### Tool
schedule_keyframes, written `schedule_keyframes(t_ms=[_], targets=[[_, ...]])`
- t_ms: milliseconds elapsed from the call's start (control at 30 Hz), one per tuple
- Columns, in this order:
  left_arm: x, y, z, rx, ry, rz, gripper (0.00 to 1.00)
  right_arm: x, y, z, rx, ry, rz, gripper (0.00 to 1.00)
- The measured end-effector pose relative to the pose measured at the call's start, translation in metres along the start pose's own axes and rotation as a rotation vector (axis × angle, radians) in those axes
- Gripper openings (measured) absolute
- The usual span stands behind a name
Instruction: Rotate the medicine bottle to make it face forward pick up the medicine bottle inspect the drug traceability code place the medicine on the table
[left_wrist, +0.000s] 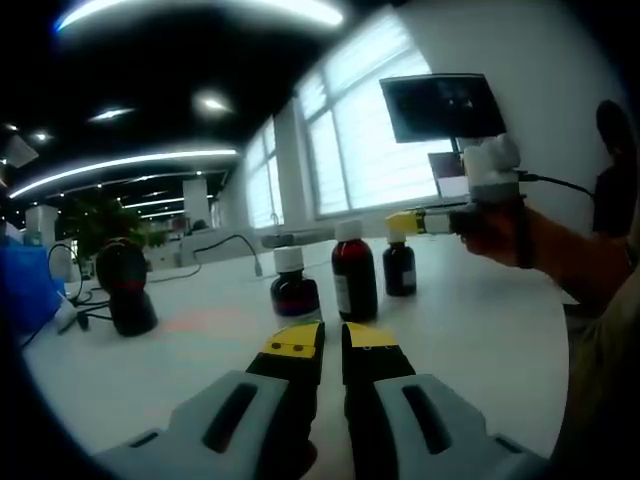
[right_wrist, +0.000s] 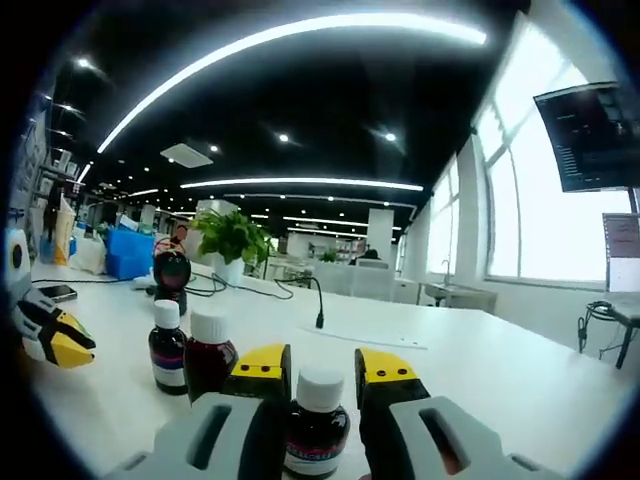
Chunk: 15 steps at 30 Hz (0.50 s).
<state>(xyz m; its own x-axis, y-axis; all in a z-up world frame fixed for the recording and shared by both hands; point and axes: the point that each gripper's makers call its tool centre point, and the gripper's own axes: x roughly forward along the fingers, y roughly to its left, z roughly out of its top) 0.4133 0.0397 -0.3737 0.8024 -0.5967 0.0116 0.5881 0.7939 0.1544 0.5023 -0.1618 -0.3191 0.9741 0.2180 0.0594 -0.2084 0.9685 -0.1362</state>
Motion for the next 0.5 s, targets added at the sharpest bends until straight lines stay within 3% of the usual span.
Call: schedule_keyframes(t_ms=[200, 367, 500], targets=[[0.000, 0.001, 0.000, -0.002, 0.000, 0.002, 0.00, -0.006, -0.004, 0.003, 0.057, -0.012, 0.022, 0.11], [0.000, 0.001, 0.000, -0.006, -0.001, 0.003, 0.00, -0.014, -0.004, 0.013, 0.041, -0.042, 0.049, 0.00], [0.000, 0.001, 0.001, -0.007, -0.001, 0.002, 0.00, -0.020, -0.007, 0.016, 0.020, -0.043, 0.058, 0.00]])
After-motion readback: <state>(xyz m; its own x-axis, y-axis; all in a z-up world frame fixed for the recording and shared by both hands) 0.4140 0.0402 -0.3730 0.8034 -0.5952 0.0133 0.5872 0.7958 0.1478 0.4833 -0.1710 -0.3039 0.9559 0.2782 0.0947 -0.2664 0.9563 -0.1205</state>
